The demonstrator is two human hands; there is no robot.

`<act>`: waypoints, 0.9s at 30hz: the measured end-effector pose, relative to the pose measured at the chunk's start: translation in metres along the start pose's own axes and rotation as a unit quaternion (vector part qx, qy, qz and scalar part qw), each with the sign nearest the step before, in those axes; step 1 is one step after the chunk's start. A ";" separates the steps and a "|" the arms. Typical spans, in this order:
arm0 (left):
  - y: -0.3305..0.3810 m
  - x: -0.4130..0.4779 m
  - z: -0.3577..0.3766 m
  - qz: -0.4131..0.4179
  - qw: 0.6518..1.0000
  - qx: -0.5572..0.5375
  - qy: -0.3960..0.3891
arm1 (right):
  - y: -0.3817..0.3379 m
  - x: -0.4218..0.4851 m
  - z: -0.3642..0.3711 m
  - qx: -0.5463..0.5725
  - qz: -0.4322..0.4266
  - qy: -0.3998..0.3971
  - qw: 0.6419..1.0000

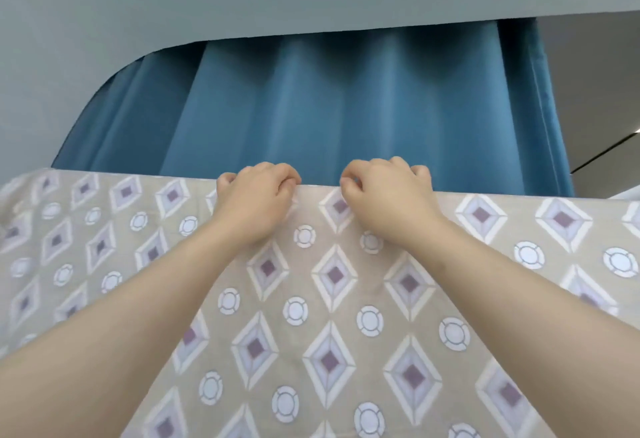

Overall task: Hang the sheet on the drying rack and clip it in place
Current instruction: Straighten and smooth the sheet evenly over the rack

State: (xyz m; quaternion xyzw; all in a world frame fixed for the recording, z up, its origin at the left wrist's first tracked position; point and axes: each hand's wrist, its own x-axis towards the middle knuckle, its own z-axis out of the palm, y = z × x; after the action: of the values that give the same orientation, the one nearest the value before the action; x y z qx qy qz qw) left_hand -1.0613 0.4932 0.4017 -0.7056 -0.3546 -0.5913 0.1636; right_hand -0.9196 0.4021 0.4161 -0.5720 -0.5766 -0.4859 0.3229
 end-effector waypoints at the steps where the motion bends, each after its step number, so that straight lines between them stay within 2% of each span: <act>1: -0.016 0.004 -0.005 -0.003 1.000 0.002 -0.011 | -0.013 0.006 0.006 0.008 0.005 -0.010 1.000; 6: -0.094 0.021 -0.023 0.021 0.997 0.008 -0.074 | -0.081 0.031 0.041 0.021 0.033 -0.030 0.999; 10: -0.139 0.031 -0.041 0.034 0.987 -0.116 -0.104 | -0.126 0.049 0.063 0.004 0.032 -0.028 0.999; 12: -0.157 0.035 -0.045 0.038 0.985 -0.130 -0.104 | -0.139 0.054 0.070 0.005 0.043 -0.013 0.999; 14: -0.173 0.036 -0.045 0.033 0.991 -0.100 -0.084 | -0.144 0.056 0.073 0.023 0.059 -0.011 0.998; 17: -0.184 0.035 -0.043 0.049 0.995 -0.055 -0.065 | -0.154 0.058 0.078 0.022 0.055 -0.018 0.998; 22: -0.180 0.037 -0.040 0.032 0.991 -0.119 -0.046 | -0.174 0.061 0.089 -0.006 0.025 0.021 0.999; 27: -0.189 0.037 -0.044 0.062 0.992 -0.092 -0.059 | -0.172 0.060 0.095 -0.011 0.009 0.020 1.000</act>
State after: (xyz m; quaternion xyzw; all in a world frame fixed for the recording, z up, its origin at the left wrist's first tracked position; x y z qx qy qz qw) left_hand -1.2223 0.6077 0.4120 -0.7716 -0.2633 -0.5679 0.1132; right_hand -1.0776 0.5324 0.4084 -0.5705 -0.5594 -0.5007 0.3329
